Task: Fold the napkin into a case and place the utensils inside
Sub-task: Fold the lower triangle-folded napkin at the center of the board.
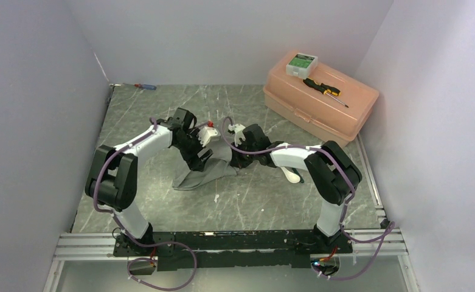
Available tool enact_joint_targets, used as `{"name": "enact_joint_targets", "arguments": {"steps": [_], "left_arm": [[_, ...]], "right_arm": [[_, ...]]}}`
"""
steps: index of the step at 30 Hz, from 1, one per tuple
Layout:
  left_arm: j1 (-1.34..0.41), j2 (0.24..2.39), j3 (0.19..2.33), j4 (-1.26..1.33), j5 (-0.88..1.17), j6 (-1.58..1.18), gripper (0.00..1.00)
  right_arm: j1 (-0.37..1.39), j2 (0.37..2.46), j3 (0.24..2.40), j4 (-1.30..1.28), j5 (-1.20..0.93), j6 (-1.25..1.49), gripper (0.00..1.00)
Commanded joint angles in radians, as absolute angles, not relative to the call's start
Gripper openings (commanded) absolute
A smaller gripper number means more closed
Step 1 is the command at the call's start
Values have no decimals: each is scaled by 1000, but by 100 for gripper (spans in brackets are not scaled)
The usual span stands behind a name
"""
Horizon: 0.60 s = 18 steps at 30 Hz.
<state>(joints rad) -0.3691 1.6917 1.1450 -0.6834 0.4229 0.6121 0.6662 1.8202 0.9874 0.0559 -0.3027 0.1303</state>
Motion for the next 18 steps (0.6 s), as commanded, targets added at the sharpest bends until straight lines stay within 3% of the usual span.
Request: {"name": "enact_joint_targets", "arguments": {"steps": [1,7,13,18], "left_arm": [[-371,1687,1177,-629,464,580,85],[-376,1750,1179,-611,398,598,79],[-377,1803,1187,-616,386,604,71],[-376,1811,1200,-627,419,577,71]], "right_arm": [[651,1834,1016,101,-410,198,4],[601,1809,1005,122,-441,244,11],[586,1720,962,121,-427,188,34],[587,1564,850,214,-443,148,47]]}}
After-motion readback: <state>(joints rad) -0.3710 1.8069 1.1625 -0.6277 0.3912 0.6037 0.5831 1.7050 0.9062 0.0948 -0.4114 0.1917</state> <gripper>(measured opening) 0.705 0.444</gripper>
